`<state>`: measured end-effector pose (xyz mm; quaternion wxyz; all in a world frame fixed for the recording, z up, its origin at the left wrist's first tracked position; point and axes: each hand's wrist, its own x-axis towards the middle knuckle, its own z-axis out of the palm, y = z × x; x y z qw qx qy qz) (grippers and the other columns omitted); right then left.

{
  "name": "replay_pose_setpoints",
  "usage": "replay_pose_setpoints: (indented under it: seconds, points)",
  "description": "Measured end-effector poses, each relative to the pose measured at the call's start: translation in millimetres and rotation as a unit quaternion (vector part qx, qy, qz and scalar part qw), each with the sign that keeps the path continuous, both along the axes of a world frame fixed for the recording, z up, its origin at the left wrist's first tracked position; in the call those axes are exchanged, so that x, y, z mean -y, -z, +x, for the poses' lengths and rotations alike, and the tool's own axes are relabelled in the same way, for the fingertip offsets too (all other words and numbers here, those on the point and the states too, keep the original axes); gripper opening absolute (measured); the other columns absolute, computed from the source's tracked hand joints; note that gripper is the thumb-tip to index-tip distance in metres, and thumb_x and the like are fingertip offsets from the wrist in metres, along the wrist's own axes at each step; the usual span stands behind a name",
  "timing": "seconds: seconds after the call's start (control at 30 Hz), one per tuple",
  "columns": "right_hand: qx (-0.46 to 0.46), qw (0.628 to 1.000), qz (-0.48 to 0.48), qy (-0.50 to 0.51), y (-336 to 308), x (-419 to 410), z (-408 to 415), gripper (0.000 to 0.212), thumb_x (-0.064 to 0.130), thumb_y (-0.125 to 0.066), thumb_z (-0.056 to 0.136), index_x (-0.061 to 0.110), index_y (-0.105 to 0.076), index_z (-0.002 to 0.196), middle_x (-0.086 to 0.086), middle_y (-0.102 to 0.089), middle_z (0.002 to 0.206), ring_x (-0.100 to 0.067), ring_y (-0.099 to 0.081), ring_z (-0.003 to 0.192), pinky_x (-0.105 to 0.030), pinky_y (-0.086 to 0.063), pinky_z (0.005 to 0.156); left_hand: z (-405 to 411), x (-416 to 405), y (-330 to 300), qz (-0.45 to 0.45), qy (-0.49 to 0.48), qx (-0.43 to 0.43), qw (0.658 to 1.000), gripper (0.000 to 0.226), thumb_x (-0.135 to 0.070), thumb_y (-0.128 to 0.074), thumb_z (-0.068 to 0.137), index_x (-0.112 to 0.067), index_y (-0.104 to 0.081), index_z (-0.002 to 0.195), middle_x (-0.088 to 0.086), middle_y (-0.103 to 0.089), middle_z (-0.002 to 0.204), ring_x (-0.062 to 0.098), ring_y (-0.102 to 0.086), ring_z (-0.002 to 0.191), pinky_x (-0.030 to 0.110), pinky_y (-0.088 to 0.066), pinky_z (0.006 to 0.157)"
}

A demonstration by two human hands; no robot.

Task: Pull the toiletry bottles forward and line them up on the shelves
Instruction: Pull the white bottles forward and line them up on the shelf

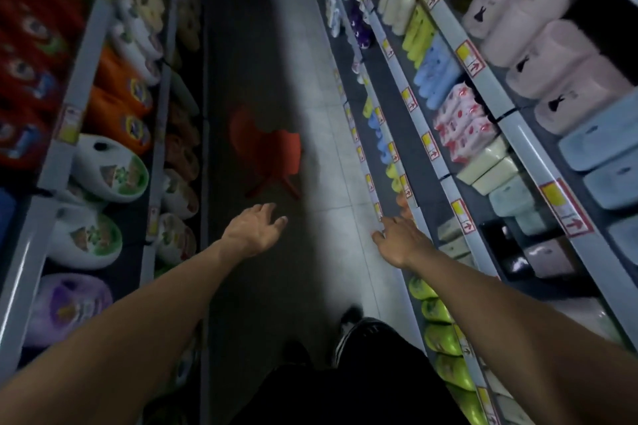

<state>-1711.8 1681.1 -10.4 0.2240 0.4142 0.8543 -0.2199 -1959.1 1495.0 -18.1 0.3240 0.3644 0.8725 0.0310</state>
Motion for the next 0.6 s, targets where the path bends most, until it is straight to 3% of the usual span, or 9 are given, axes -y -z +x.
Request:
replay_pose_setpoints:
  seconds: [0.1, 0.4, 0.6]
  points:
    - [0.001, 1.000, -0.003, -0.004, 8.2, -37.3, -25.0, 0.061, 0.047, -0.034, 0.107, 0.011, -0.031, 0.157, -0.011, -0.024, 0.166, -0.031, -0.020, 0.154, -0.047, -0.034, 0.118, -25.1, -43.3, 2.0, -0.002, 0.009, 0.003, 1.000, 0.066, -0.056, -0.038, 0.106, -0.019, -0.029, 0.160, 0.012, -0.038, 0.161, 0.031, -0.036, 0.149, 0.045, -0.031, 0.121]
    - [-0.006, 1.000, -0.004, 0.006, 37.5, -200.4, -110.9, 0.060, 0.051, -0.033, 0.105, 0.014, -0.039, 0.151, -0.012, -0.044, 0.153, -0.035, -0.041, 0.138, -0.048, -0.039, 0.111, -107.8, -209.3, 8.3, -0.015, 0.027, -0.009, 0.999, 0.066, -0.053, -0.038, 0.106, -0.015, -0.031, 0.160, 0.013, -0.039, 0.160, 0.032, -0.036, 0.147, 0.042, -0.030, 0.121]
    - [-0.024, 0.999, -0.030, 0.022, 32.0, -303.6, -157.8, 0.060, 0.051, -0.036, 0.103, 0.009, -0.044, 0.147, -0.017, -0.045, 0.151, -0.036, -0.044, 0.137, -0.046, -0.041, 0.110, -154.1, -313.8, 10.8, -0.015, 0.037, -0.022, 0.999, 0.077, -0.065, -0.027, 0.100, -0.014, -0.034, 0.158, 0.015, -0.041, 0.159, 0.035, -0.038, 0.145, 0.044, -0.031, 0.121]
